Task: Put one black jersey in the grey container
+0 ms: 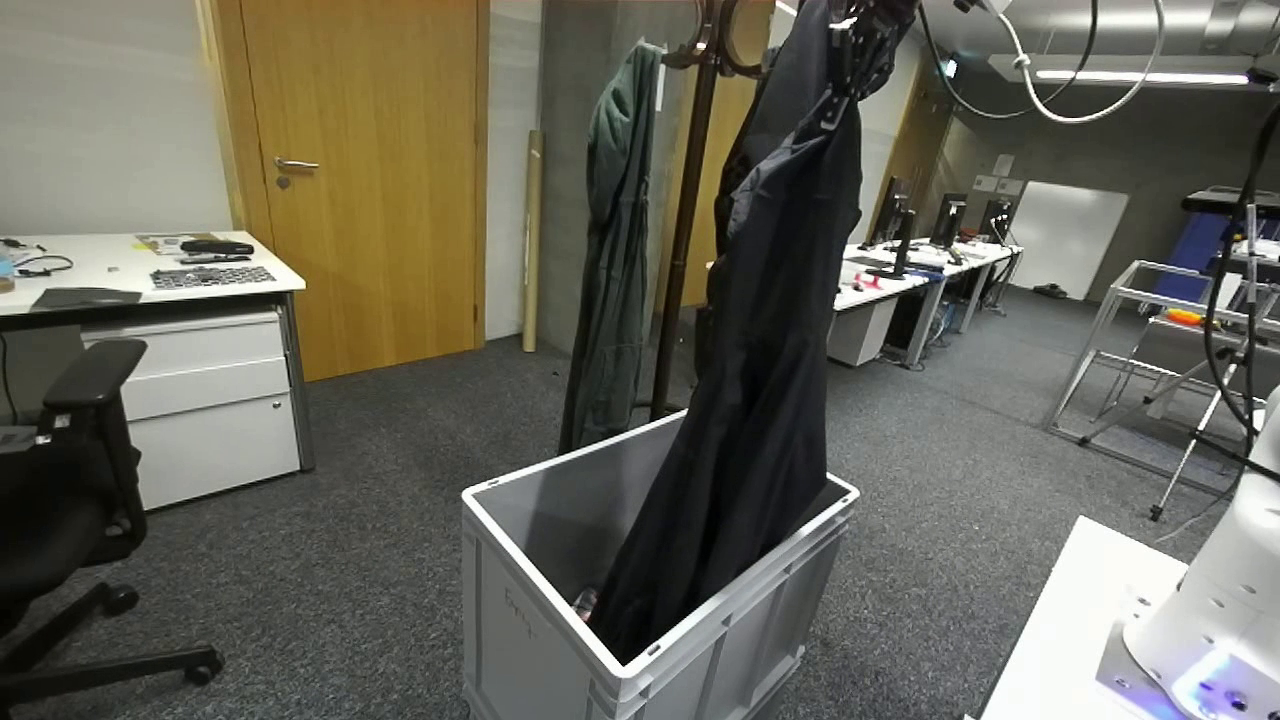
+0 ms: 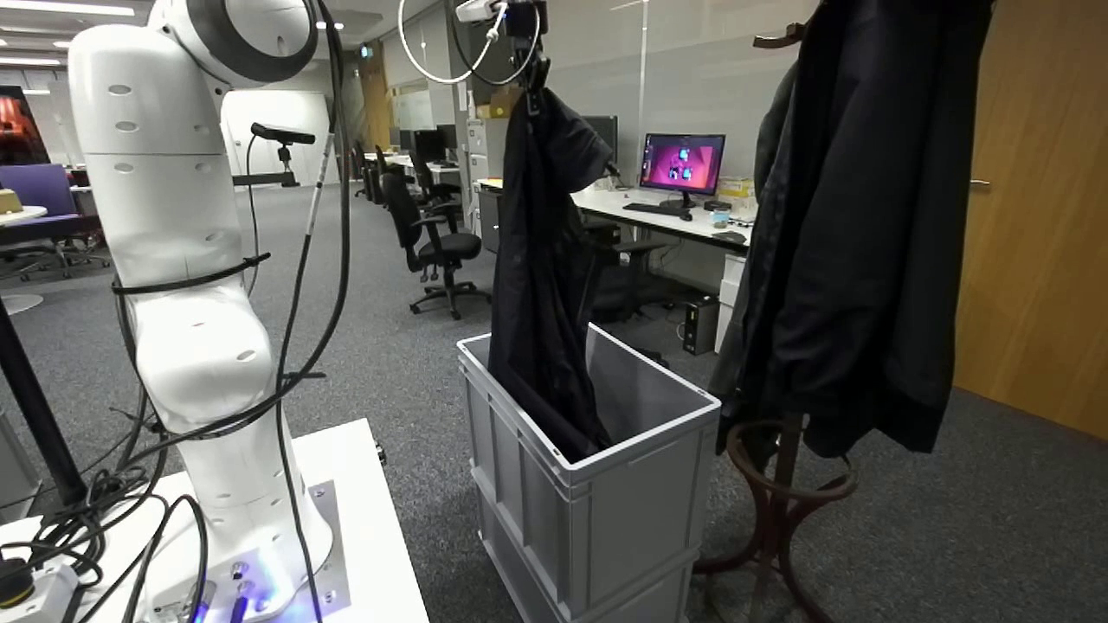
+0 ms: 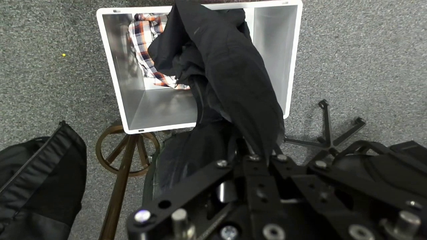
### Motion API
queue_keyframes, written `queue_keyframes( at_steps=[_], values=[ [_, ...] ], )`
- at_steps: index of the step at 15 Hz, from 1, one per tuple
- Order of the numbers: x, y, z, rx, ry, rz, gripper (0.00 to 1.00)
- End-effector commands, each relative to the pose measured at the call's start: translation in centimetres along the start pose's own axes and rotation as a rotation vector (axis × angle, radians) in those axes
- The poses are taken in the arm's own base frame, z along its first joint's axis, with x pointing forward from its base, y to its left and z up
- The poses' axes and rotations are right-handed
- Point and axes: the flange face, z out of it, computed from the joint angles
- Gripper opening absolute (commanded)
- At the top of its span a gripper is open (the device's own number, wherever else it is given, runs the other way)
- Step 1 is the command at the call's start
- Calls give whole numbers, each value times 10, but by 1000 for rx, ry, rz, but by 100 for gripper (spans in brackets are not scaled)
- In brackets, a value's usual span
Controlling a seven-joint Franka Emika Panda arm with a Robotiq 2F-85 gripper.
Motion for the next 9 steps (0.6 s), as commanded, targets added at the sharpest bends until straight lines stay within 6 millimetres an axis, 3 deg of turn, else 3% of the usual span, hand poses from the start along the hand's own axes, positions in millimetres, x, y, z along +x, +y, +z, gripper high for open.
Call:
queue_keyframes(
  at_steps=[1,7,9],
  values=[
    [2,0,1,3,-2,6,1],
    [5,0,1,6,-1,9,0],
    [6,0,11,-8,-42,18,0]
  ],
)
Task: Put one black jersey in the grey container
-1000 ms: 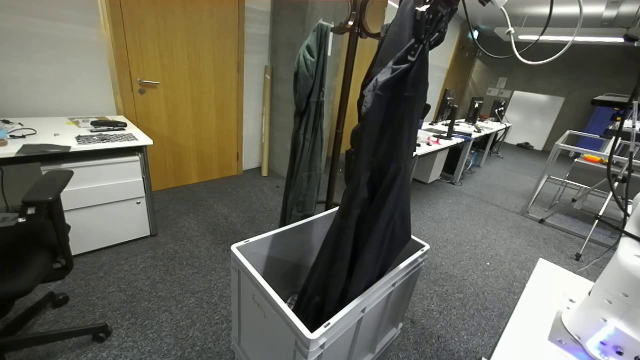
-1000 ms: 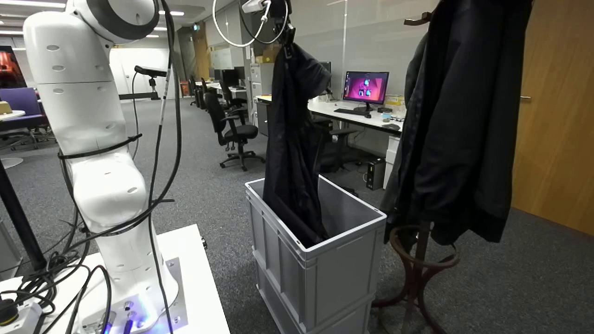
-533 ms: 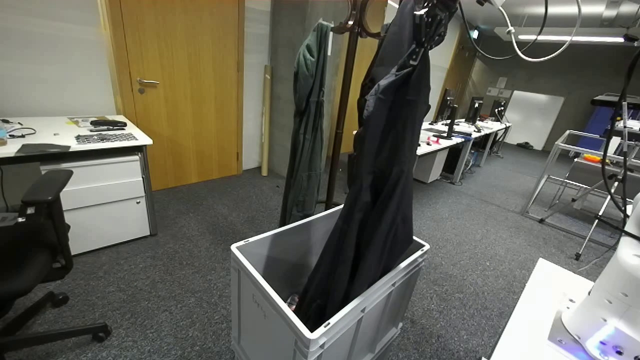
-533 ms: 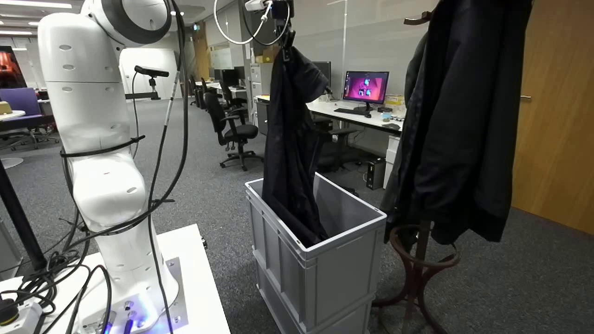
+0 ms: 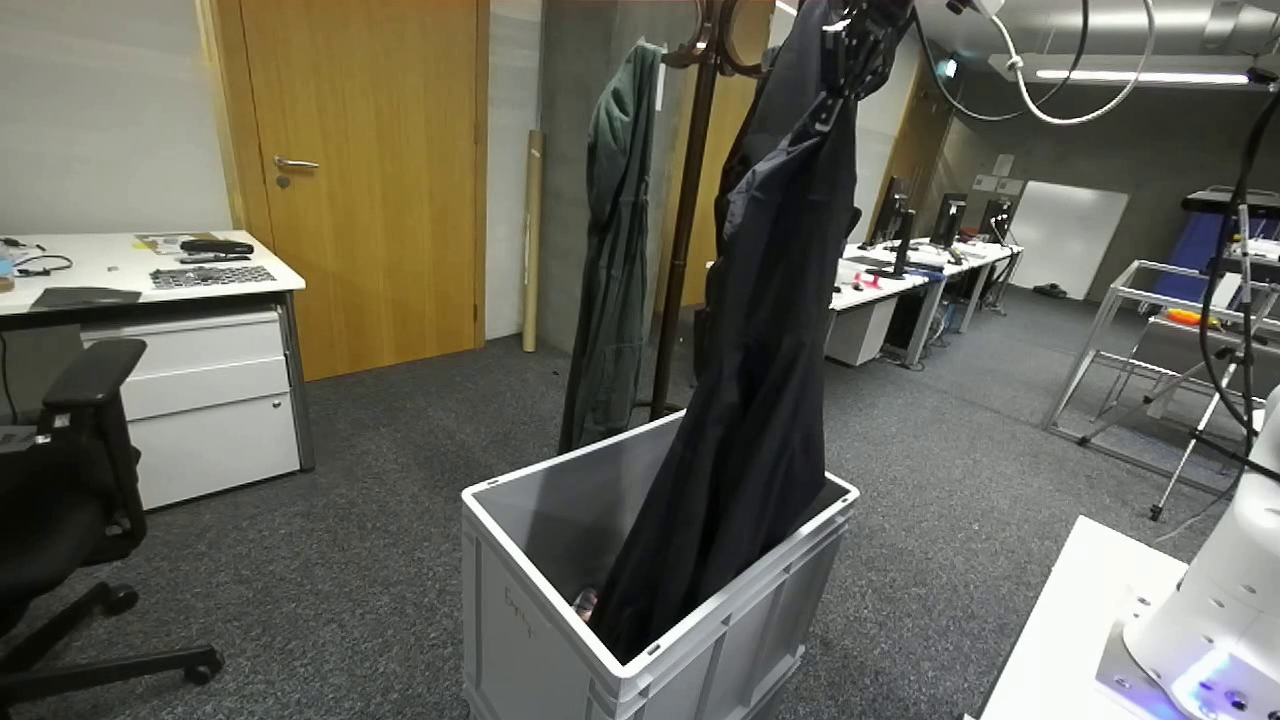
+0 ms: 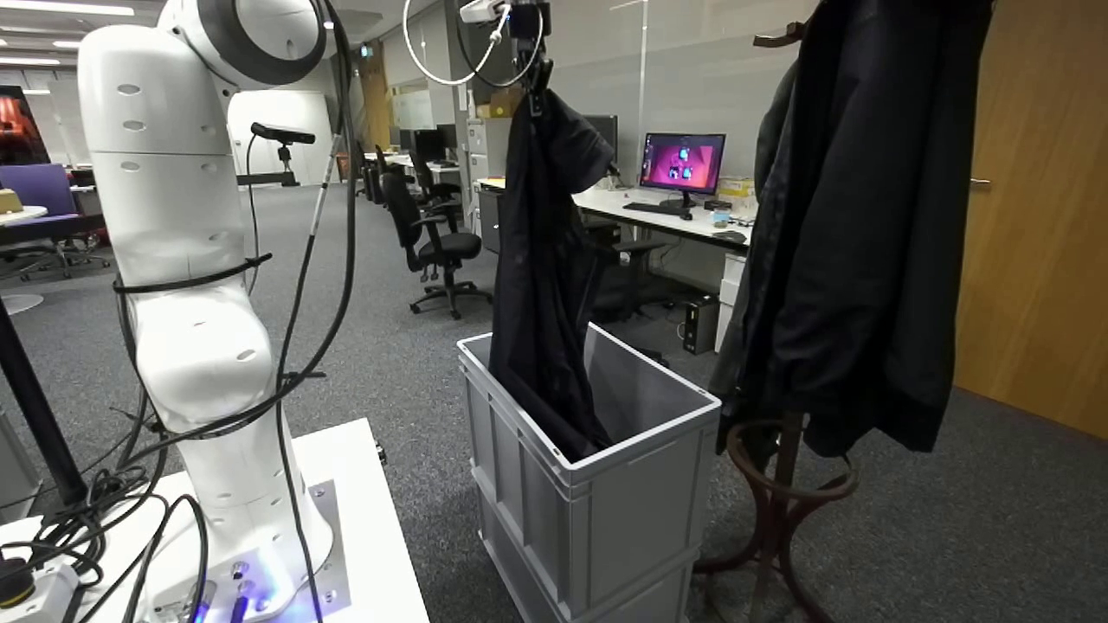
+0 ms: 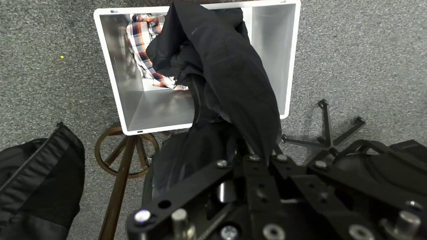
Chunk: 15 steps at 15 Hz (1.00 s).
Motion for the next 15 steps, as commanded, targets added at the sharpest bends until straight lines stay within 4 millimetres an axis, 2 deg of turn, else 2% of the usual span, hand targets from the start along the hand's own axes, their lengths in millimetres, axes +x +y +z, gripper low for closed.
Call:
queue_keyframes(
  at_steps=[1,10,15],
  values=[
    [2,1,15,-27,-56,15,0],
    [20,8,96,-137,-291,40,0],
    [25,14,128,-184,-379,43,0]
  ],
)
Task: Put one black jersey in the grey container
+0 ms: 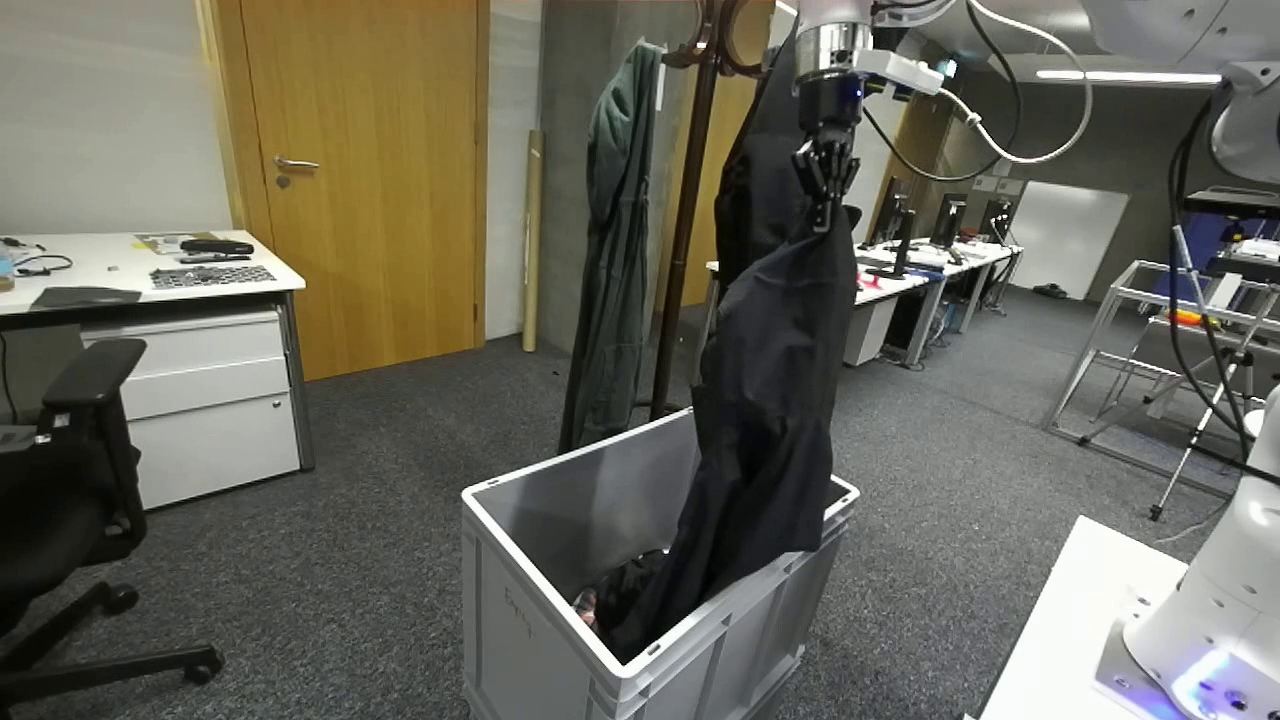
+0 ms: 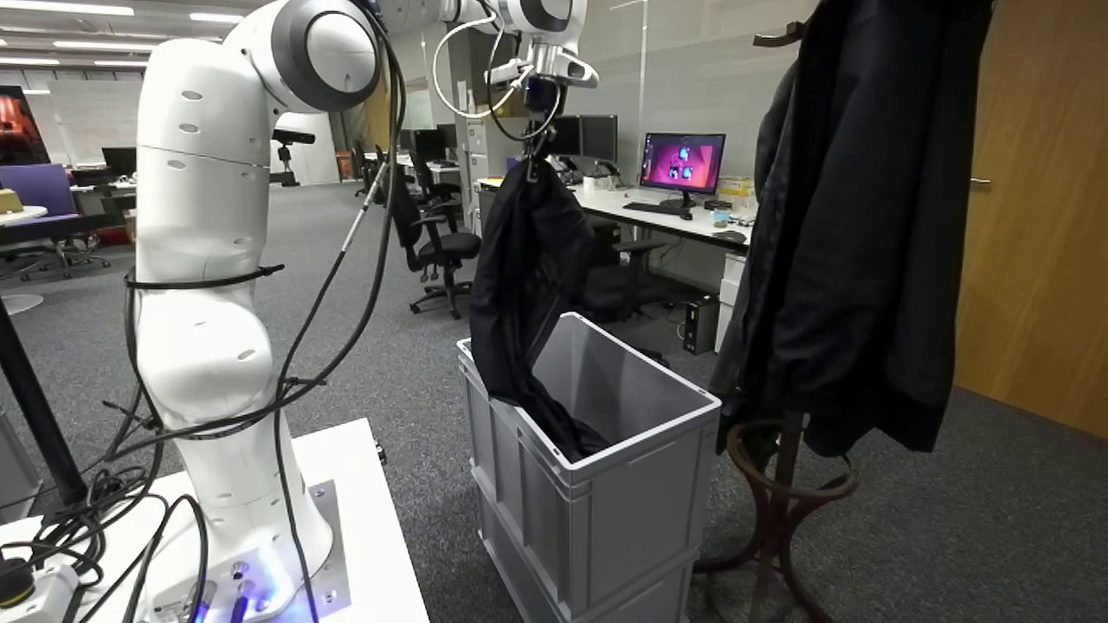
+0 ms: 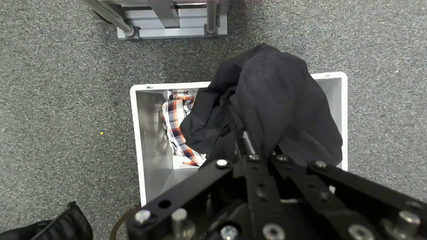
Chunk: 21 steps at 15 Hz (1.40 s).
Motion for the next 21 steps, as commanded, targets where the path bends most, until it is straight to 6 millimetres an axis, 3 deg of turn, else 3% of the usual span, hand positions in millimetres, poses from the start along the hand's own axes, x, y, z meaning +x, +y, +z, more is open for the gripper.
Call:
queue_keyframes(
  at_steps=[1,11,21],
  values=[
    [9,3,9,-41,-42,24,0],
    [55,7,64,-55,-137,-3,0],
    [95,12,83,-135,-68,-127,0]
  ],
)
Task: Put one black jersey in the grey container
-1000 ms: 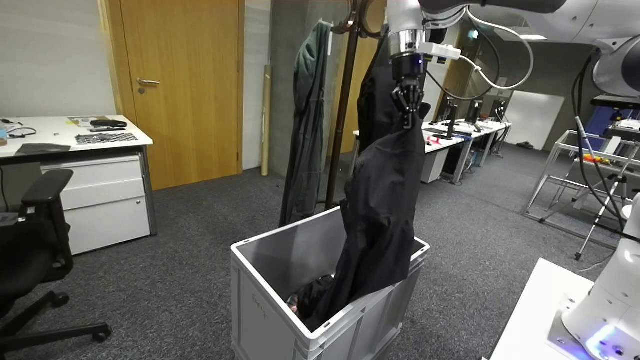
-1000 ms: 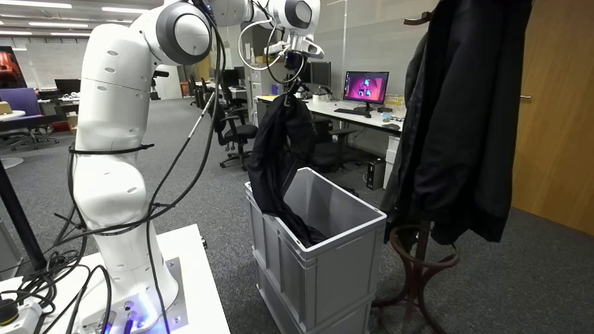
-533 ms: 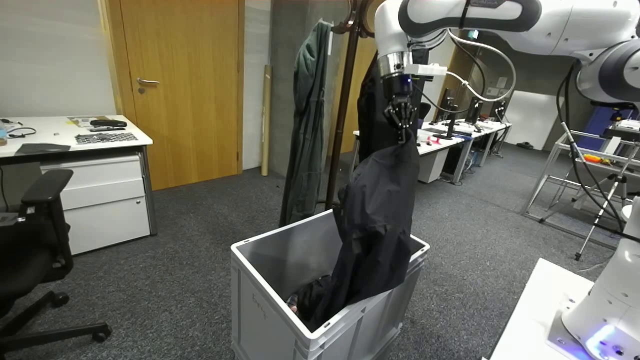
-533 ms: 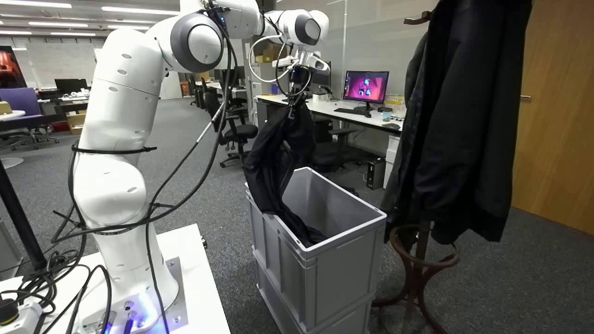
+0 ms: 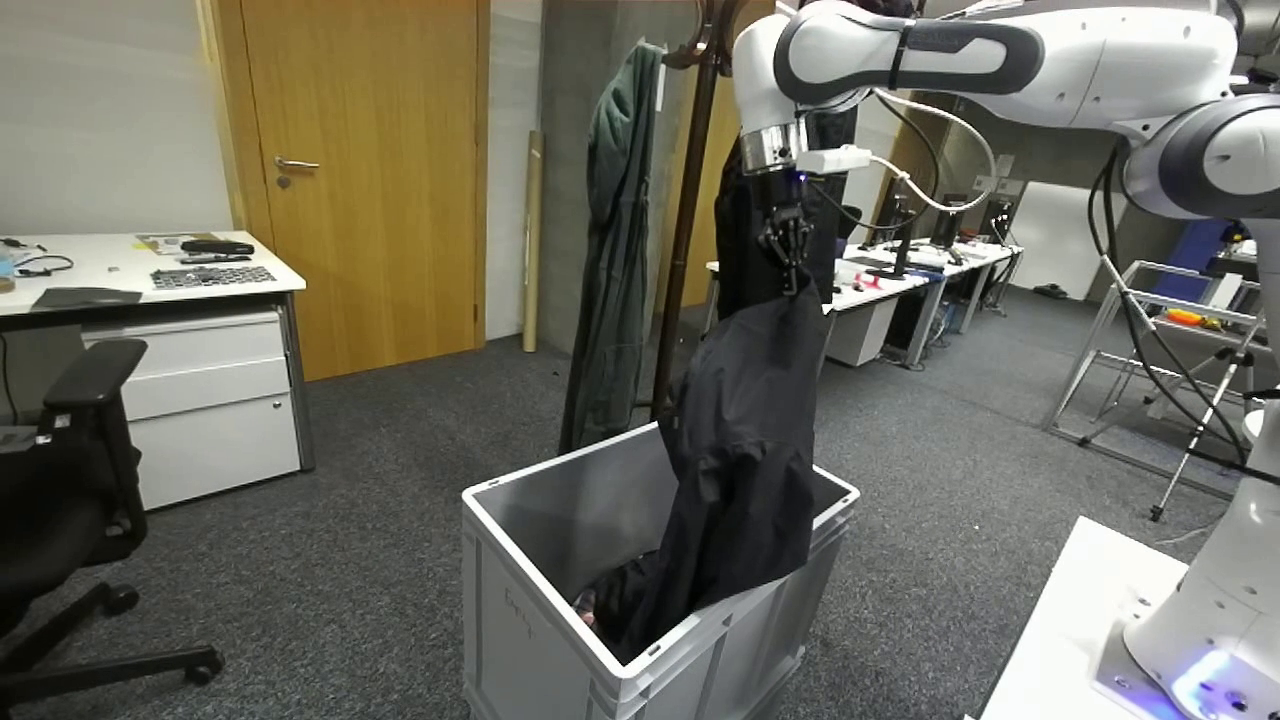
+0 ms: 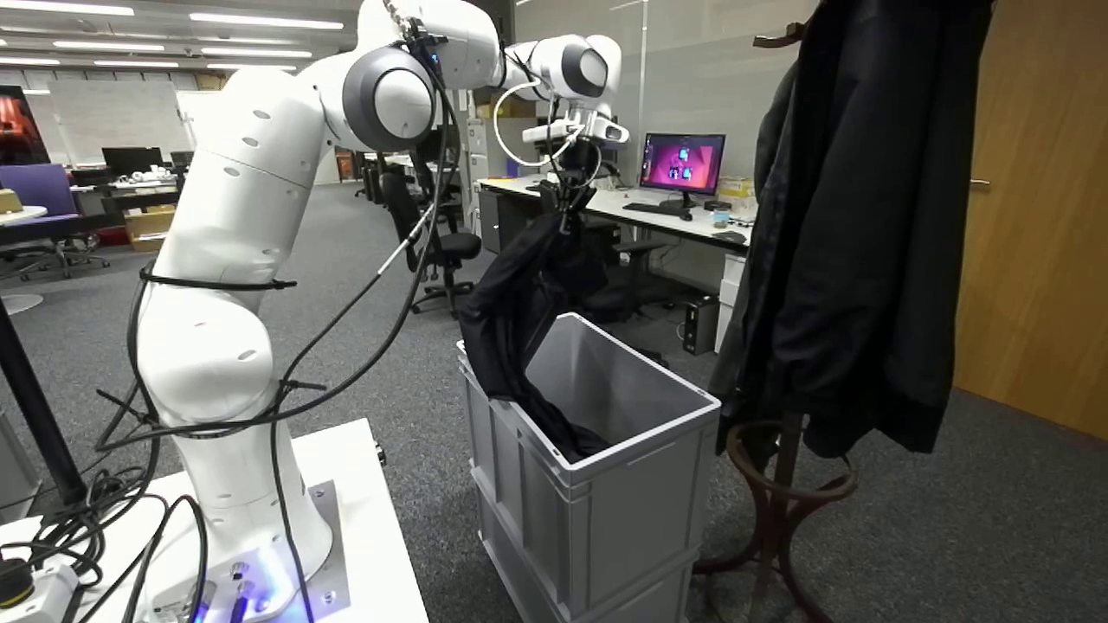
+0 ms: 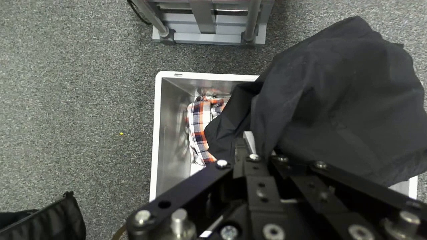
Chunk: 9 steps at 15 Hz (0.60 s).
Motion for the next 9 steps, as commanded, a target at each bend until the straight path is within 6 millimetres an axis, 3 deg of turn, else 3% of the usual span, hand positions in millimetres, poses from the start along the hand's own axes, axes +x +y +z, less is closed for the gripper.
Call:
queue_keyframes(
  at_steps=[1,7,9],
  values=[
    [11,-1,-4,6,20,-55,0],
    [22,-13,4,51,11,-122,0],
    [22,-16,4,55,3,-135,28]
  ],
)
